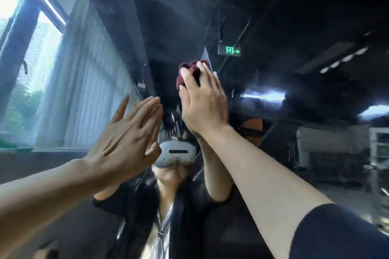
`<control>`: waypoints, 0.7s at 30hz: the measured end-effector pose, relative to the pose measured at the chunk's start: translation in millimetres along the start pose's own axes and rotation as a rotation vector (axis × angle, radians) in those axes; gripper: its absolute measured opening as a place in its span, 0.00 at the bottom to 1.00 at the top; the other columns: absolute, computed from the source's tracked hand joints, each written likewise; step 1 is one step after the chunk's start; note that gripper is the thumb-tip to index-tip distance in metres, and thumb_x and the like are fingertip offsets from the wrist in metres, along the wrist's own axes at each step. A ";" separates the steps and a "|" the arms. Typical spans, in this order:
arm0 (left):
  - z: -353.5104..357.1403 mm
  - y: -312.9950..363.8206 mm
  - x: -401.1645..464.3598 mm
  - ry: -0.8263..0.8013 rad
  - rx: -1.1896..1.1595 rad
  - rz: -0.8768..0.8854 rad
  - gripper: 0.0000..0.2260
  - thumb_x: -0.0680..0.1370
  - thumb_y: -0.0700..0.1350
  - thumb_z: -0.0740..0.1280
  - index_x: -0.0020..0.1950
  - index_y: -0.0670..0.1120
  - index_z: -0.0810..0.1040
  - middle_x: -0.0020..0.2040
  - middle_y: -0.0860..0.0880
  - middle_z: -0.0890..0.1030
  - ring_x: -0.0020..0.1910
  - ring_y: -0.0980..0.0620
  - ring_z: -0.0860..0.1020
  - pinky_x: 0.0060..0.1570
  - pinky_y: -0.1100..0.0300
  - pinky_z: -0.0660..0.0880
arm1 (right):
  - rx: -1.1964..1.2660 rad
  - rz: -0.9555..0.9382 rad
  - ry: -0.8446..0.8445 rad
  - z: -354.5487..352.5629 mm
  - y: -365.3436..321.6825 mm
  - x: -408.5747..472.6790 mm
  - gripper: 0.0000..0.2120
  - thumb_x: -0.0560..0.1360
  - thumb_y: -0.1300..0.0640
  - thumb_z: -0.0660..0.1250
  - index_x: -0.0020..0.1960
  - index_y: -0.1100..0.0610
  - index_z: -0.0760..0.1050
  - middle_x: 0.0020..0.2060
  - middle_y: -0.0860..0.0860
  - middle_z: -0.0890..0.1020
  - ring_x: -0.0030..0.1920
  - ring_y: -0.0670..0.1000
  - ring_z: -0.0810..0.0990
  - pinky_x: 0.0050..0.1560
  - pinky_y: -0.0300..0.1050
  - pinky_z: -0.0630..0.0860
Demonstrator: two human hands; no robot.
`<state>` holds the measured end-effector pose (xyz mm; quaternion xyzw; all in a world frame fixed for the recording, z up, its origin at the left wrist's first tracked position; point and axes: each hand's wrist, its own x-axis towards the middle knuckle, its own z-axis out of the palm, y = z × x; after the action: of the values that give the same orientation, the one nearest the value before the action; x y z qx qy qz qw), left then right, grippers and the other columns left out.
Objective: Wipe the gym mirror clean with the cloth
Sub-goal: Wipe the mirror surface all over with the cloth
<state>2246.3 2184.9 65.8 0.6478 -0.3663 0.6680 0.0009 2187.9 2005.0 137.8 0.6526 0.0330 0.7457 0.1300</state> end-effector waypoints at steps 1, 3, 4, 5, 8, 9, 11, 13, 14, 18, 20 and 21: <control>3.6 23.2 9.1 -0.006 -0.020 0.040 0.34 0.73 0.55 0.58 0.73 0.35 0.70 0.73 0.36 0.71 0.74 0.41 0.67 0.77 0.42 0.47 | -0.023 0.042 -0.008 -13.0 26.9 -11.6 0.19 0.81 0.53 0.59 0.70 0.56 0.74 0.68 0.64 0.75 0.72 0.64 0.70 0.74 0.59 0.62; 10.1 67.9 23.5 -0.018 -0.057 0.113 0.35 0.72 0.54 0.61 0.74 0.36 0.69 0.75 0.38 0.68 0.76 0.43 0.65 0.77 0.42 0.47 | -0.059 0.132 -0.023 -40.5 77.6 -37.5 0.21 0.81 0.52 0.56 0.71 0.56 0.73 0.69 0.64 0.74 0.71 0.64 0.70 0.73 0.61 0.66; 12.2 87.9 28.5 -0.015 -0.077 0.139 0.35 0.72 0.54 0.62 0.75 0.36 0.68 0.76 0.38 0.68 0.76 0.44 0.64 0.76 0.41 0.48 | -0.082 0.171 -0.020 -53.0 100.4 -50.4 0.21 0.82 0.52 0.55 0.71 0.56 0.73 0.69 0.64 0.74 0.71 0.64 0.71 0.72 0.62 0.67; 14.1 106.1 32.4 -0.012 -0.099 0.158 0.35 0.72 0.53 0.63 0.75 0.36 0.68 0.76 0.39 0.67 0.77 0.44 0.63 0.76 0.41 0.49 | -0.107 0.209 -0.017 -64.8 122.5 -63.3 0.20 0.82 0.52 0.56 0.71 0.56 0.72 0.69 0.65 0.74 0.70 0.65 0.71 0.71 0.63 0.68; 17.2 147.7 37.2 -0.032 -0.149 0.195 0.34 0.73 0.52 0.64 0.76 0.36 0.66 0.78 0.39 0.64 0.78 0.44 0.60 0.76 0.39 0.52 | -0.182 0.310 -0.007 -95.5 181.2 -102.2 0.19 0.83 0.53 0.56 0.71 0.57 0.71 0.69 0.65 0.73 0.70 0.65 0.71 0.73 0.63 0.64; 17.5 157.1 37.6 -0.039 -0.147 0.209 0.34 0.73 0.52 0.62 0.76 0.36 0.66 0.78 0.39 0.64 0.78 0.44 0.60 0.75 0.39 0.52 | -0.198 0.350 -0.003 -104.8 196.9 -116.3 0.19 0.83 0.53 0.55 0.71 0.57 0.71 0.69 0.65 0.73 0.70 0.65 0.70 0.74 0.63 0.64; 16.3 167.9 37.1 -0.064 -0.142 0.226 0.34 0.73 0.52 0.60 0.75 0.36 0.67 0.77 0.39 0.65 0.78 0.44 0.60 0.75 0.38 0.54 | -0.216 0.429 -0.003 -119.5 218.4 -141.8 0.20 0.83 0.51 0.53 0.72 0.56 0.69 0.69 0.65 0.73 0.69 0.66 0.70 0.70 0.65 0.67; 13.3 168.4 33.5 -0.093 -0.128 0.212 0.34 0.73 0.52 0.61 0.75 0.36 0.67 0.77 0.39 0.65 0.78 0.45 0.59 0.75 0.38 0.54 | -0.212 0.519 0.002 -123.3 220.0 -151.3 0.21 0.83 0.50 0.52 0.73 0.55 0.67 0.68 0.66 0.72 0.68 0.68 0.70 0.65 0.67 0.71; 11.3 165.9 29.6 -0.103 -0.119 0.194 0.35 0.73 0.53 0.62 0.76 0.36 0.67 0.77 0.38 0.64 0.78 0.45 0.58 0.76 0.38 0.53 | -0.198 0.587 0.017 -120.2 212.6 -149.2 0.22 0.83 0.49 0.51 0.74 0.54 0.67 0.69 0.66 0.71 0.68 0.68 0.70 0.64 0.67 0.72; 3.4 143.8 -2.2 -0.134 -0.125 0.034 0.37 0.75 0.58 0.59 0.77 0.35 0.63 0.78 0.38 0.63 0.78 0.43 0.58 0.78 0.43 0.45 | -0.107 0.565 0.107 -85.8 136.7 -125.7 0.23 0.82 0.51 0.53 0.72 0.58 0.72 0.69 0.69 0.71 0.70 0.69 0.70 0.70 0.65 0.68; -0.9 129.1 -26.1 -0.130 -0.143 -0.086 0.39 0.74 0.59 0.61 0.78 0.35 0.60 0.78 0.37 0.62 0.78 0.42 0.58 0.78 0.45 0.43 | -0.063 0.406 0.112 -63.8 84.5 -115.3 0.20 0.82 0.54 0.57 0.71 0.59 0.73 0.69 0.69 0.72 0.71 0.68 0.69 0.74 0.61 0.63; -3.2 119.9 -40.3 -0.130 -0.141 -0.144 0.41 0.74 0.61 0.61 0.79 0.35 0.58 0.78 0.36 0.61 0.79 0.42 0.57 0.78 0.45 0.43 | -0.027 0.352 0.086 -51.5 54.3 -110.7 0.19 0.82 0.55 0.59 0.71 0.59 0.74 0.69 0.69 0.71 0.72 0.68 0.69 0.75 0.60 0.62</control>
<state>2192.9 2117.8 -27.2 0.7127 -0.3643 0.5953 0.0708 2141.8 1932.6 35.4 0.6138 -0.0864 0.7847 0.0048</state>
